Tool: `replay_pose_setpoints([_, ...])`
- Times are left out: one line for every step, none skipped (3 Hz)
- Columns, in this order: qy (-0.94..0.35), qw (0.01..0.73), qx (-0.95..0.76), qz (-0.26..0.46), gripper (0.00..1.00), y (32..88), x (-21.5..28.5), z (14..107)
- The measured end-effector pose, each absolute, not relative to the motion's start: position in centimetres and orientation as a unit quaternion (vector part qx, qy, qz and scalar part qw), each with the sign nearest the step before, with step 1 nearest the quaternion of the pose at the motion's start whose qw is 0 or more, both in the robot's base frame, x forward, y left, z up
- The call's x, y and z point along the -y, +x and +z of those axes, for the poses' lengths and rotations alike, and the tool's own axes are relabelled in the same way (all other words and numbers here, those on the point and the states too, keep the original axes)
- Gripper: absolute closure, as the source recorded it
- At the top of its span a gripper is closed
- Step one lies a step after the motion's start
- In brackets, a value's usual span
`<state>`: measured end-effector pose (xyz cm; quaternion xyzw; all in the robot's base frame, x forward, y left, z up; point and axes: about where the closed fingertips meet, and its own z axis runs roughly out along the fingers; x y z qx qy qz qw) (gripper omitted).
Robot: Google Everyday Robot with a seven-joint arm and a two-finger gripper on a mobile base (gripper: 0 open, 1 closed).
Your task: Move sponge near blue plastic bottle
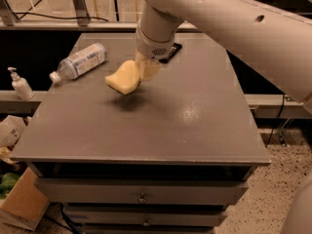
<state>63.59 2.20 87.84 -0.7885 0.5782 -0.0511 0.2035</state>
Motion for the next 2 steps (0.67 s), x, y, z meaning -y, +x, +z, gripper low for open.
replay_pose_setpoints([-0.773, 0.216, -0.595, -0.045, 1.0, 66.9, -3.5, 87.7])
replay_pose_setpoints([-0.76, 0.224, -0.609, -0.037, 1.0, 69.6, -5.1, 87.1])
